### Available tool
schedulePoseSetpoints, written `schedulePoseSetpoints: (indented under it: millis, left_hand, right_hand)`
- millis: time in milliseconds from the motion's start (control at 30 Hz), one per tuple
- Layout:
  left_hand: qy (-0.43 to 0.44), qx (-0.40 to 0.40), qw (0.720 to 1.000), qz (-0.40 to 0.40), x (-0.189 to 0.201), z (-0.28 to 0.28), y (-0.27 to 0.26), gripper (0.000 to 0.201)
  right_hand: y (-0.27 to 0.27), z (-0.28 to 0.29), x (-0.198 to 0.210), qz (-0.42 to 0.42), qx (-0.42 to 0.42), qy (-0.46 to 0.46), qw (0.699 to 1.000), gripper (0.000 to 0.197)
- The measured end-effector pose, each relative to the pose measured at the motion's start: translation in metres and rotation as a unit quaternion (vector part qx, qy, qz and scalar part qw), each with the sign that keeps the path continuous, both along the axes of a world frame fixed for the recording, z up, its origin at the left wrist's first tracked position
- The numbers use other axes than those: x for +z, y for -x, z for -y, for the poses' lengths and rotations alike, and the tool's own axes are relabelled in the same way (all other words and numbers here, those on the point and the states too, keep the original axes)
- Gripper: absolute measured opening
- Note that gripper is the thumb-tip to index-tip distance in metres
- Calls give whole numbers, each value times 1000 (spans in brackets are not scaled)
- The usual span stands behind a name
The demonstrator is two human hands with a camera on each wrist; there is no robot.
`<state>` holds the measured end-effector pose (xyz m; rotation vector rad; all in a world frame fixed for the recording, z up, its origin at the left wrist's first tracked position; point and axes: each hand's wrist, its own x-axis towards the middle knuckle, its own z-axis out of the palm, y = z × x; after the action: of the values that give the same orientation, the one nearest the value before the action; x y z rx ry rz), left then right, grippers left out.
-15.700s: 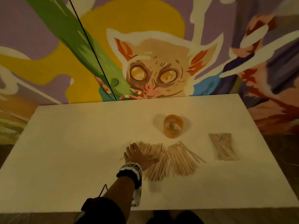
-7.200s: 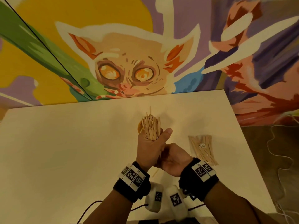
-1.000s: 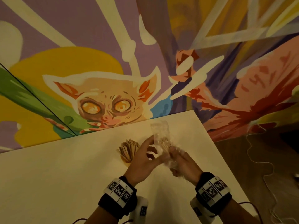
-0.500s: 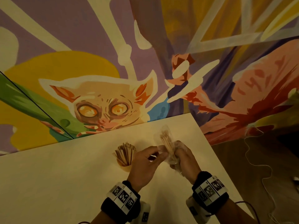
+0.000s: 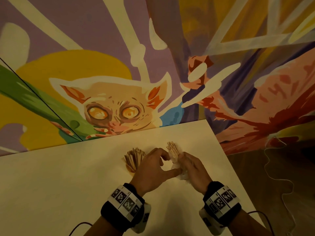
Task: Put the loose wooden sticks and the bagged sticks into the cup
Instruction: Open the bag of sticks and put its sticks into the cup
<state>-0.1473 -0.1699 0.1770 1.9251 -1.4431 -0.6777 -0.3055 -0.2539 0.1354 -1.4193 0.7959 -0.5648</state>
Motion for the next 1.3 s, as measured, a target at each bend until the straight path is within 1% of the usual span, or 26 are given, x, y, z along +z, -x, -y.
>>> schedulePoseSetpoints:
  millis: [67,133,167,233,300,400,533,600,733,767,833,900,967,1033,1167,1300]
  left_hand:
    - [27,34,991,-125,10,-3,-6,59]
    - [85,56,969,-225,18,-5,-15,64]
    - [103,57,959,-257,22,-5,-19,61]
    - [92,28,954,-284,30,-3,-27,54]
    - [59,-22,962,-266,33,-1,-32,51]
    - [31,-70,976,-203,34,1,-39,40]
    - [-12,-112,981,-159,34,3,-43,21]
    - [-21,-95,983,-155,32,3,-43,16]
    - [-45,-52,987,-146,23,1,-53,13]
    - [-55,-39,987,-149,23,0,-58,12]
    - [-70,-11,985,-157,21,-4,-72,10]
    - [-80,3,985,-153,23,-8,-86,10]
    - [-85,11,985,-152,22,-11,-100,10]
    - [-91,29,980,-176,23,-13,-111,12]
    - [-97,53,975,-195,22,-13,-139,12]
    - [-111,73,975,-176,20,-9,-173,10]
  right_hand:
    - [-1,2,-1,-10,0,2,1000,59]
    - [-2,3,1,-6,6,1,1000,55]
    - [-3,4,0,-5,13,1,1000,52]
    - [-6,5,-1,-14,28,9,999,50]
    - [-8,6,-4,-36,36,34,998,47]
    - [-11,6,-4,-75,53,100,991,33]
    - [-18,3,2,-71,88,151,982,11]
    - [-22,2,1,-73,96,156,980,10]
    - [-30,-3,-6,-68,102,135,983,14]
    - [-32,-5,-8,-68,109,130,983,18]
    - [-36,-7,-11,-75,133,121,981,33]
    - [-41,-8,-16,-96,146,118,978,44]
    - [-45,-7,-20,-106,149,107,977,43]
    - [-51,-6,-24,-104,147,84,980,40]
    - [-62,-5,-31,-104,133,50,984,26]
    - [-70,2,-44,-131,96,38,986,38]
